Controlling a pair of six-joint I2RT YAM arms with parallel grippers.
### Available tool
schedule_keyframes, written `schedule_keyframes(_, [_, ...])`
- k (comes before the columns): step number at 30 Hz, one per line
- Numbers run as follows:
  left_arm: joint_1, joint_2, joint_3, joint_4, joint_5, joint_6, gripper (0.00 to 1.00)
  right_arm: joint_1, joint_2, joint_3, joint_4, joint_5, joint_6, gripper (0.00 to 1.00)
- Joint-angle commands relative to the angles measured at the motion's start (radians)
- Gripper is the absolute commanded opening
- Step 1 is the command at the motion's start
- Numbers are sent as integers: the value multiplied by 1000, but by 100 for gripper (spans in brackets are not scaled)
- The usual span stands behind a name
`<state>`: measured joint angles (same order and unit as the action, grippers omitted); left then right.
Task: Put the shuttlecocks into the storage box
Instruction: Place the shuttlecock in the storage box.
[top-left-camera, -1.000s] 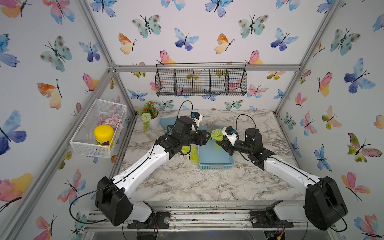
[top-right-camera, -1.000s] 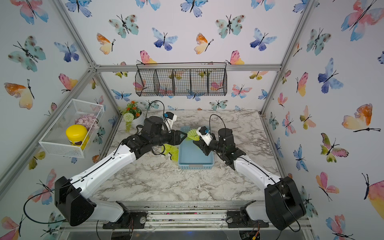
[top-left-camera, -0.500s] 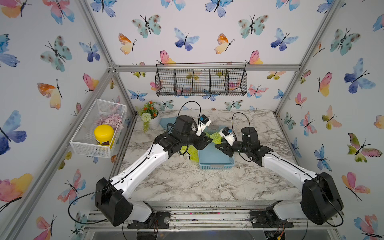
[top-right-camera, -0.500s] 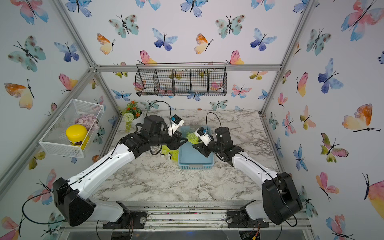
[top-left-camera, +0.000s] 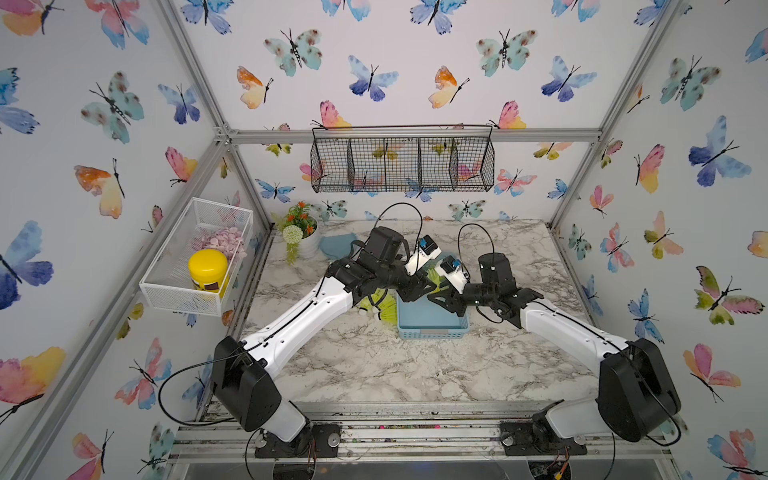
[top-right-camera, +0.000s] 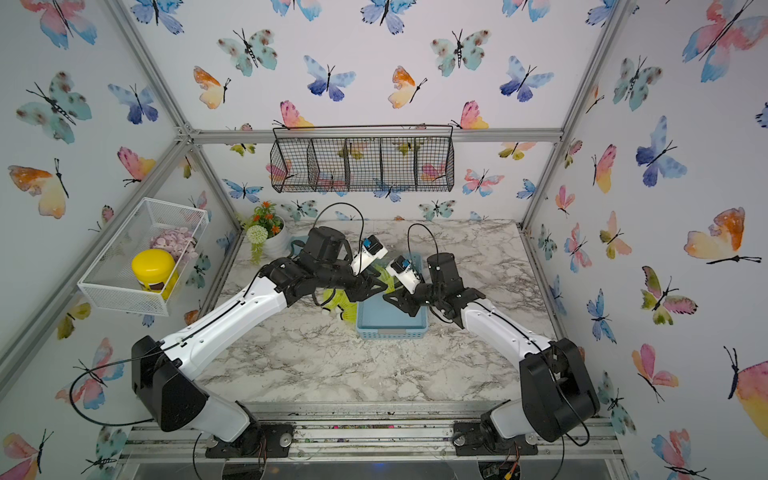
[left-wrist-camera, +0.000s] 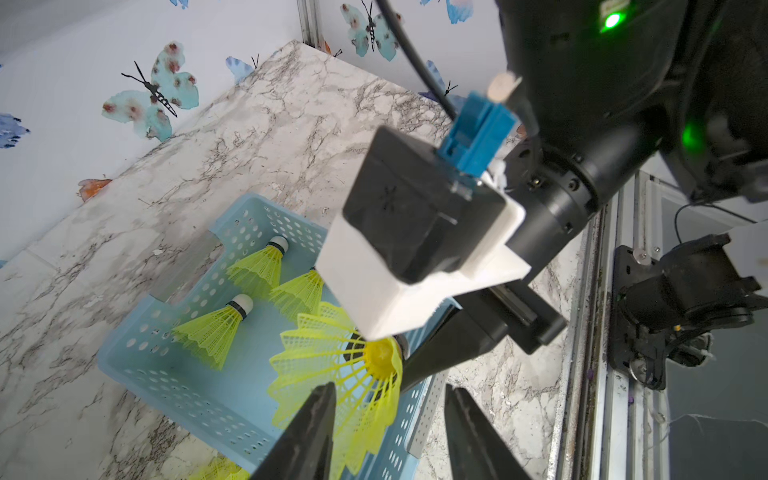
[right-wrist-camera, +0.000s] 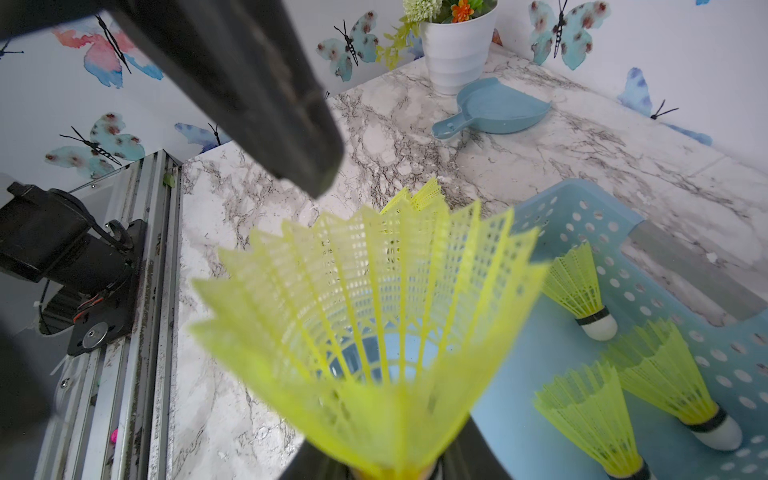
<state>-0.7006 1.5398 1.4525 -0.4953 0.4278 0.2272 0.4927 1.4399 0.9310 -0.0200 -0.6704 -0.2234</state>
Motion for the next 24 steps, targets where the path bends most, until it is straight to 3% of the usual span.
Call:
schedule_keyframes(1, [-3, 19, 26, -35, 30, 21, 42, 4, 2, 24, -23, -28, -17, 33])
schedule_keyframes(5, [-4, 37, 28, -35, 40, 17, 40, 4, 1, 26, -24, -35, -19, 33])
schedule_keyframes(9, [-4, 55, 33, -36, 90, 11, 31, 4, 1, 28, -27, -33, -19, 34])
schedule_keyframes(14, [-3, 77, 41, -45, 115, 6, 1, 4, 1, 24, -29, -18, -19, 36])
schedule_keyframes(21, [-2, 80, 44, -8, 65, -78, 0, 4, -24, -24, 31, 99, 6, 56])
schedule_keyframes(24, [3, 77, 24, 45, -41, -158, 0, 4, -57, -72, 87, 201, 32, 65])
